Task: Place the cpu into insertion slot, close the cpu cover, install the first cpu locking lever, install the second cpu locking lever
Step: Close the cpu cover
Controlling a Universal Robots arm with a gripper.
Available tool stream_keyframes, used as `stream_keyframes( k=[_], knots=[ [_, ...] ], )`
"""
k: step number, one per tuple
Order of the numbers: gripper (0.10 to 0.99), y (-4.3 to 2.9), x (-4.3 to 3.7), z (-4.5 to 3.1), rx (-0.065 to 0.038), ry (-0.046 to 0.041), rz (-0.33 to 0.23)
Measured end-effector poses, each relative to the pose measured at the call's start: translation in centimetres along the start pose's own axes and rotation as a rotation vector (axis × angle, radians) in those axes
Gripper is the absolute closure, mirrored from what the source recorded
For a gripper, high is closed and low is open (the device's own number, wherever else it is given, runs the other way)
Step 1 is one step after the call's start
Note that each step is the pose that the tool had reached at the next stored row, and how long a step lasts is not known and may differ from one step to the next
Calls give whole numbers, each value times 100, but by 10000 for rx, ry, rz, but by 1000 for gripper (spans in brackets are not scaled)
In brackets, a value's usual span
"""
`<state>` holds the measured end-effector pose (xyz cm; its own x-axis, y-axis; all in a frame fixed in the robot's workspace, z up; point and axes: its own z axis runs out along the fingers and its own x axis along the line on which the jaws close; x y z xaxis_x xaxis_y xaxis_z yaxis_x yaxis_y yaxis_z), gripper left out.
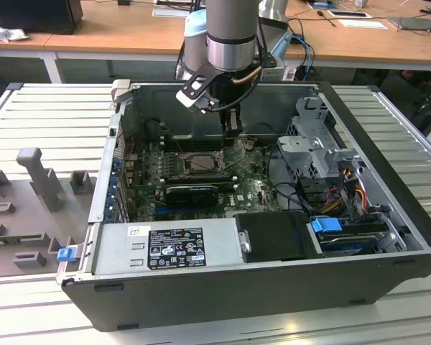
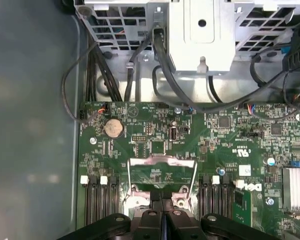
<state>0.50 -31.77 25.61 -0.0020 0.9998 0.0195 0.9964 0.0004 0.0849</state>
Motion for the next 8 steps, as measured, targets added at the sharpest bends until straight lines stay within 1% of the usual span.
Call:
stream_keyframes(
  k=[8],
  knots=[
    [980, 95, 1, 8, 1, -1, 0]
  ],
)
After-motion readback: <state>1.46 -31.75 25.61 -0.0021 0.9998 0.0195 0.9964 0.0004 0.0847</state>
